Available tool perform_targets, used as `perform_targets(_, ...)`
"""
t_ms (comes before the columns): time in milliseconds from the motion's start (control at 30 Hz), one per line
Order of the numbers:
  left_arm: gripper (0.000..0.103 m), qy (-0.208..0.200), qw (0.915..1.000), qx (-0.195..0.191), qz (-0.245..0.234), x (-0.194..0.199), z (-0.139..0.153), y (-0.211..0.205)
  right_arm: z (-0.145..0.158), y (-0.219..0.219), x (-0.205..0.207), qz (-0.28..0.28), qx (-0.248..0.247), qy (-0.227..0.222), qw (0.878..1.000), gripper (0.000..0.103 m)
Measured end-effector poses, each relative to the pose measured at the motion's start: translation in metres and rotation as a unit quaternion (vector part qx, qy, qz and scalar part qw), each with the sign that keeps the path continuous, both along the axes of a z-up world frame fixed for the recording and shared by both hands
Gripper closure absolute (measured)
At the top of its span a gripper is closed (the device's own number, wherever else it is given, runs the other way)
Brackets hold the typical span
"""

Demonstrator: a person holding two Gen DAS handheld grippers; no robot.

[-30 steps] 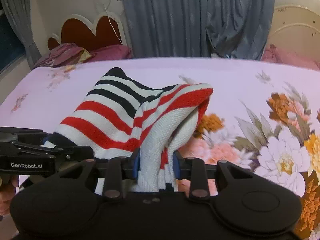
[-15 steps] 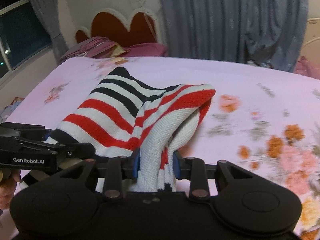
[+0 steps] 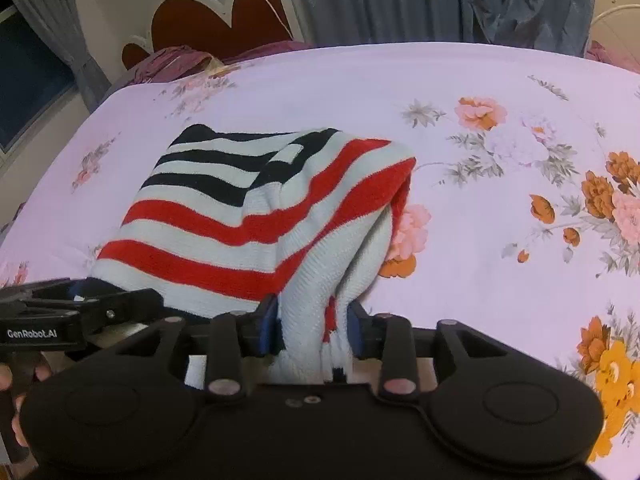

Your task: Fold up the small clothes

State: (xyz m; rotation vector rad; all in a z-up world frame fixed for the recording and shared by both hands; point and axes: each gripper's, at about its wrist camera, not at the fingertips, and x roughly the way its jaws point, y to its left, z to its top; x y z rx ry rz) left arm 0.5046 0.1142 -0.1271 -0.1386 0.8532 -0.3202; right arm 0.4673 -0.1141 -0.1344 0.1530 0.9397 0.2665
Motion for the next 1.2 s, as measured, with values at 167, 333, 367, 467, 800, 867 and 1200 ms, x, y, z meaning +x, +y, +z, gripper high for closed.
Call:
perform_targets(167, 0.041, -0.082, 0.9961, 0.031, -0.01, -0.002, 0.039, 0.006, 0.037, 0.0, -0.008, -0.032, -0.037, -0.087, 0.995, 0.07)
perform_targets(333, 0.044, -0.056, 0.9962, 0.049, -0.045, 0.037, 0.029, -0.019, 0.032, 0.026, 0.033, -0.005, -0.072, -0.075, 0.995, 0.084)
perform_targets(367, 0.044, -0.032, 0.9963, 0.058, -0.055, 0.044, 0.02, -0.024, 0.022, 0.03, 0.041, -0.004, -0.092, -0.06, 0.994, 0.087)
perform_targets(467, 0.044, -0.044, 0.9932, 0.086, -0.065, 0.044, 0.014, -0.034, 0.001, 0.03, 0.056, -0.007, -0.116, -0.034, 0.993, 0.089)
perform_targets(800, 0.044, -0.047, 0.9907, 0.109, -0.067, 0.038, 0.021, -0.037, 0.01, 0.03, 0.058, -0.012, -0.123, -0.035, 0.992, 0.082)
perform_targets(867, 0.044, -0.052, 0.9909, 0.104, -0.069, 0.028, 0.03, -0.035, 0.025, 0.027, 0.041, -0.014, -0.107, -0.059, 0.992, 0.069)
perform_targets(1200, 0.044, -0.052, 0.9927, 0.099, -0.046, -0.029, 0.036, -0.013, 0.046, 0.011, -0.04, -0.004, -0.055, -0.057, 0.997, 0.055)
